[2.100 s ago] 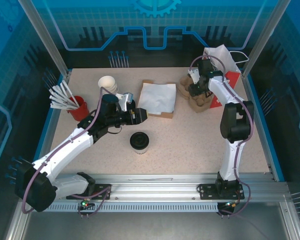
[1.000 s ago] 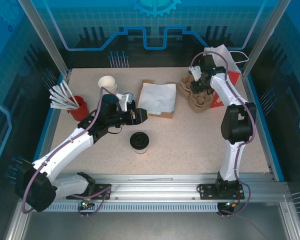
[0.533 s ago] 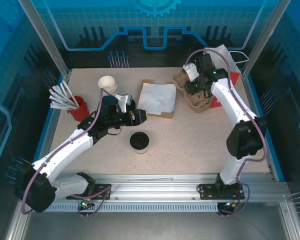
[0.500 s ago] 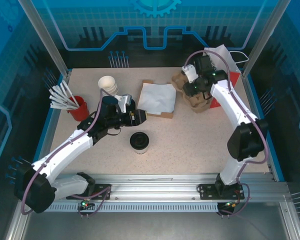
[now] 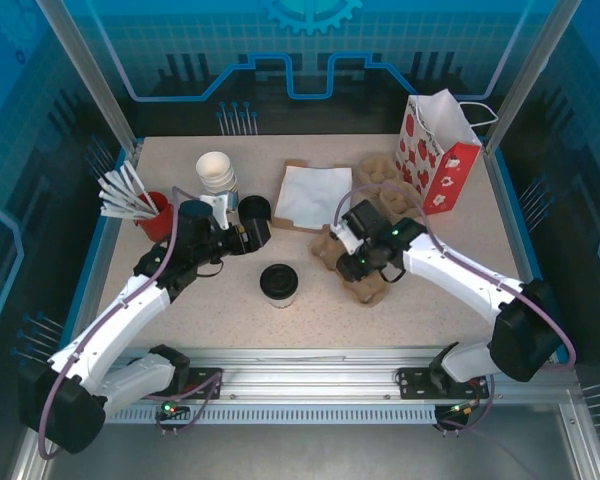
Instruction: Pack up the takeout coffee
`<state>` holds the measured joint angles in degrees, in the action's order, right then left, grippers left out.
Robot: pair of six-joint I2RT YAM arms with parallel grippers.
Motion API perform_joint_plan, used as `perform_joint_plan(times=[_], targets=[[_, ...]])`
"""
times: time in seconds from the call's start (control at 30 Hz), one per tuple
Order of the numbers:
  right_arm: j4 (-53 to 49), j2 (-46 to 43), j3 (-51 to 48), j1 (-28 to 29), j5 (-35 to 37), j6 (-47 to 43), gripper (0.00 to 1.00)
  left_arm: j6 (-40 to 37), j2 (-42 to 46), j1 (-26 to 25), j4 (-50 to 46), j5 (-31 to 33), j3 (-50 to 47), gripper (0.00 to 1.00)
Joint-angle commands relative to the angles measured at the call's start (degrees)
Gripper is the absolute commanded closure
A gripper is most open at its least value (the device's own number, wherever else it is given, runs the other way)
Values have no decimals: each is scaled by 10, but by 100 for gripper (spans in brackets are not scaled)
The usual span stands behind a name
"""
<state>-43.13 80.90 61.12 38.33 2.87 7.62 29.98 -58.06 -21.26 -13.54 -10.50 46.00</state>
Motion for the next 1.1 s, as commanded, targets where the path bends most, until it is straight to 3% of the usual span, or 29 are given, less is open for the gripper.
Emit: perform_joint_plan(times=[0.0,0.53,1.07], targets=[[50,13,-23,21,26,52,68,-10,9,3,-8,9,1,22],[113,90,-44,36,33,59,67,-11,-3,3,-10,2,8,22],[124,111,-41,45,39,59,63,-13,-6,3,-11,0,4,22]])
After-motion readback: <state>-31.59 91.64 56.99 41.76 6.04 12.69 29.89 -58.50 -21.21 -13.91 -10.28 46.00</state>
